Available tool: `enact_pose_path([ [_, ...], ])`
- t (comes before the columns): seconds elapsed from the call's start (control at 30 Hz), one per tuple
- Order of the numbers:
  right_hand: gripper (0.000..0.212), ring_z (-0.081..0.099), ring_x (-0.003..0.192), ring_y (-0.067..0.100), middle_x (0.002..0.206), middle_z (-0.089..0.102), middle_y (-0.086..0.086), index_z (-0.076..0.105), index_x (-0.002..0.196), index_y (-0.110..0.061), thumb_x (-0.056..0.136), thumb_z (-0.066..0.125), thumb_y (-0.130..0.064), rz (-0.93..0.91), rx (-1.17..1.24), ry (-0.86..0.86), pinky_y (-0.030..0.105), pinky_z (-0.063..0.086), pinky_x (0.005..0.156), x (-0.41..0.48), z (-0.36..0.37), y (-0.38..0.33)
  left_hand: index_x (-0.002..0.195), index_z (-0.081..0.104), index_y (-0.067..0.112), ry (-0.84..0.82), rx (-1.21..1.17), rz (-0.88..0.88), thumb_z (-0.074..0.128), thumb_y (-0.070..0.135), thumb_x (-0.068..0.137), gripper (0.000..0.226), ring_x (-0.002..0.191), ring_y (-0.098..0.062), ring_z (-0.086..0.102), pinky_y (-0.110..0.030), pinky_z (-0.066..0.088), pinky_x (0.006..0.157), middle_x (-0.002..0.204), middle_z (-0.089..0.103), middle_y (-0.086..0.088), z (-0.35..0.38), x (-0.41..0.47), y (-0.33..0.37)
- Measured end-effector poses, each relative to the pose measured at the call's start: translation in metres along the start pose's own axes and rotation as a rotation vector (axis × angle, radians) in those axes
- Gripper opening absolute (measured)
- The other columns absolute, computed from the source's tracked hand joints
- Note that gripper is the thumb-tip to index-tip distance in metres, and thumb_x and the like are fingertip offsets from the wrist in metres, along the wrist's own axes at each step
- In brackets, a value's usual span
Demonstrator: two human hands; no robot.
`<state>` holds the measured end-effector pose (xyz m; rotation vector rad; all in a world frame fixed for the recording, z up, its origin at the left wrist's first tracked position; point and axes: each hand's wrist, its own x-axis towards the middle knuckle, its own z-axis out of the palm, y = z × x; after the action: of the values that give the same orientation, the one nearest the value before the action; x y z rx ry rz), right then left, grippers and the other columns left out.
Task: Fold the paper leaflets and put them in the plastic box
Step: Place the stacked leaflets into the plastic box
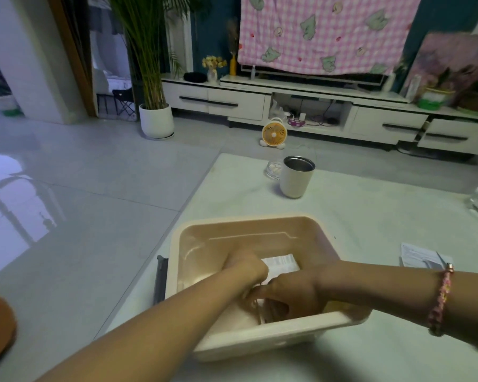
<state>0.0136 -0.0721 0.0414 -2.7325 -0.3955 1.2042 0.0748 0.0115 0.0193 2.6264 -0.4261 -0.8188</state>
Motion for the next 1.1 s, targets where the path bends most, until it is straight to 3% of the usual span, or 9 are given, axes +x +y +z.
enact_pose_path([
  [0.13, 0.060, 0.038, 0.093, 0.011, 0.102, 0.043, -0.001, 0.026, 0.145, -0.025, 0.093, 0.052, -0.011, -0.011, -0.019, 0.031, 0.014, 0.025, 0.073, -0.015, -0.009, -0.006, 0.114, 0.062, 0.014, 0.117, 0.164, 0.101, 0.045, 0.038, 0.094, 0.035, 0.101, -0.022, 0.060, -0.031, 0.047, 0.081, 0.116, 0.063, -0.004, -0.009, -0.014, -0.008],
  [0.3, 0.039, 0.031, 0.066, 0.005, 0.091, 0.050, -0.008, 0.046, 0.132, -0.016, 0.094, 0.051, -0.012, -0.061, -0.029, 0.177, 0.007, 0.031, 0.056, -0.032, -0.011, -0.018, 0.095, 0.060, 0.016, 0.268, 0.115, 0.287, 0.037, 0.042, 0.097, 0.034, 0.093, -0.021, 0.061, -0.030, 0.048, 0.080, 0.098, 0.066, -0.002, -0.016, -0.062, -0.025],
  [0.4, 0.027, 0.044, 0.073, 0.011, 0.090, 0.053, -0.007, 0.058, 0.119, -0.017, 0.094, 0.049, -0.012, -0.064, 0.039, 0.252, 0.016, 0.035, 0.065, -0.043, -0.023, -0.019, 0.082, 0.054, 0.026, 0.354, 0.101, 0.441, 0.031, 0.043, 0.098, 0.033, 0.088, -0.018, 0.055, -0.032, 0.045, 0.076, 0.092, 0.058, 0.004, -0.023, -0.092, -0.036],
  [0.47, 0.019, 0.052, 0.063, 0.014, 0.075, 0.055, -0.008, 0.063, 0.099, -0.019, 0.092, 0.049, -0.007, -0.059, 0.197, 0.337, 0.020, 0.043, 0.060, -0.053, -0.034, -0.012, 0.073, 0.043, 0.029, 0.343, 0.100, 0.519, 0.025, 0.048, 0.097, 0.036, 0.084, -0.016, 0.051, -0.029, 0.040, 0.072, 0.085, 0.051, 0.008, -0.025, -0.103, -0.039],
  [0.63, 0.016, 0.052, 0.047, 0.004, 0.063, 0.056, -0.008, 0.064, 0.088, -0.017, 0.091, 0.052, -0.007, 0.000, 0.310, 0.555, 0.016, 0.042, 0.053, -0.070, -0.038, 0.001, 0.114, 0.050, 0.026, 0.347, 0.484, 0.775, 0.008, 0.068, 0.084, 0.066, 0.105, -0.019, 0.048, -0.032, 0.038, 0.089, 0.114, 0.054, 0.004, -0.002, -0.116, -0.041],
  [0.8, 0.014, 0.051, 0.047, 0.000, 0.059, 0.054, -0.014, 0.062, 0.090, -0.017, 0.093, 0.051, -0.010, 0.033, 0.299, 0.628, 0.016, 0.045, 0.057, -0.072, -0.025, -0.001, 0.092, 0.063, 0.021, 0.586, 0.627, 0.894, 0.051, 0.048, 0.077, 0.033, 0.082, -0.020, 0.065, -0.030, 0.052, 0.071, 0.089, 0.066, 0.001, 0.019, -0.093, -0.044],
  [0.87, 0.013, 0.051, 0.046, -0.003, 0.062, 0.056, -0.014, 0.064, 0.091, -0.017, 0.093, 0.052, -0.011, 0.043, 0.282, 0.659, 0.013, 0.044, 0.056, -0.076, -0.024, 0.001, 0.089, 0.064, 0.020, 0.615, 0.694, 0.901, 0.076, 0.044, 0.060, 0.039, 0.081, -0.021, 0.066, -0.030, 0.052, 0.070, 0.088, 0.068, -0.002, 0.015, -0.083, -0.044],
  [1.0, 0.015, 0.052, 0.049, -0.006, 0.067, 0.058, -0.010, 0.066, 0.093, -0.016, 0.092, 0.053, -0.009, 0.072, 0.304, 0.820, 0.007, 0.040, 0.052, -0.092, -0.022, 0.009, 0.082, 0.066, 0.016, 0.643, 0.705, 0.834, 0.088, 0.040, 0.046, 0.049, 0.069, -0.023, 0.065, -0.032, 0.051, 0.063, 0.078, 0.068, -0.004, -0.002, -0.066, -0.045],
  [1.1, 0.017, 0.052, 0.051, -0.006, 0.067, 0.058, -0.009, 0.066, 0.089, -0.017, 0.092, 0.053, -0.008, 0.079, 0.407, 1.013, 0.007, 0.038, 0.052, -0.108, -0.015, 0.017, 0.117, 0.055, 0.013, 0.584, 0.721, 0.698, 0.070, 0.038, 0.078, 0.049, 0.104, -0.026, 0.058, -0.044, 0.038, 0.093, 0.110, 0.062, -0.008, -0.017, -0.057, -0.039],
])
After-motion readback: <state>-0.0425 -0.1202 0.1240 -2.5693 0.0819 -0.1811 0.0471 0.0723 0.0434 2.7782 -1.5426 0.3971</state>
